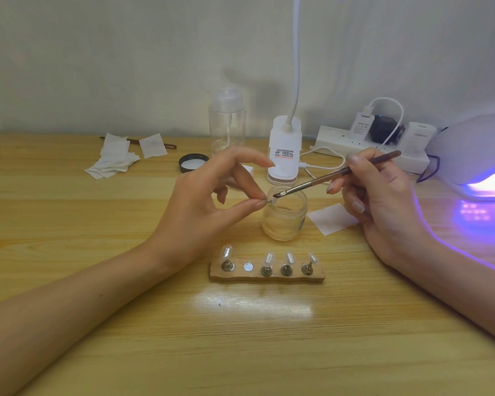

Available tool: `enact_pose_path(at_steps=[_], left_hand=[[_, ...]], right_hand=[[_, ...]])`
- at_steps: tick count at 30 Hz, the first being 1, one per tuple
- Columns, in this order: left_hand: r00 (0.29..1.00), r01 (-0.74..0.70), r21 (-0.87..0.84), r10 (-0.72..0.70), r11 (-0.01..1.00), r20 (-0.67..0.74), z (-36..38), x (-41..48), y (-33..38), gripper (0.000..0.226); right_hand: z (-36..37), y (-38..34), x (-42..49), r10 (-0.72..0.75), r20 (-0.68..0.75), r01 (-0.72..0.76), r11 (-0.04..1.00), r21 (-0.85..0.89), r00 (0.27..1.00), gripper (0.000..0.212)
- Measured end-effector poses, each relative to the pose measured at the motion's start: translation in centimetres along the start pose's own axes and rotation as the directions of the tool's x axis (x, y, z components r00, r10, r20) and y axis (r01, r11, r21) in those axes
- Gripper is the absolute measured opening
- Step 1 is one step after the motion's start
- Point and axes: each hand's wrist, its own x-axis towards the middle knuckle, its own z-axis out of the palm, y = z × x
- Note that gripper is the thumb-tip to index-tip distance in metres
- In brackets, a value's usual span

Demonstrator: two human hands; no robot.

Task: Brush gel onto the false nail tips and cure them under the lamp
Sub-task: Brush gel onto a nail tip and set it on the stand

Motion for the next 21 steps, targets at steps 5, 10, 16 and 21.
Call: enact_pose_path(at_steps=[5, 10, 16, 21], left_hand=[[1.0, 0.008, -0.014, -0.008, 1.0, -0.004, 0.01, 0.0, 0.09, 0.037], [1.0, 0.019, -0.02, -0.019, 1.0, 0.002, 0.03, -0.01, 0.03, 0.036], [0.999, 0.035, -0.037, -0.035, 0.999, 0.0, 0.07, -0.05, 0.0, 0.036], [0.999, 0.038, -0.04, -0.038, 0.998, -0.001, 0.13, -0.03, 0.02, 0.037]], right_hand=[[0.07, -0.03, -0.01, -0.049, 0.069, 0.048, 0.999, 0.018, 0.996, 0.021], [-0.03, 0.13, 0.0, -0.028, 0.037, 0.029, 0.999, -0.026, 0.999, 0.023], [-0.02, 0.11, -0.12, -0.069, 0.023, 0.069, 0.998, -0.009, 0.997, 0.022], [0.11, -0.04, -0.16, -0.113, 0.069, 0.112, 0.994, 0.022, 0.991, 0.02]])
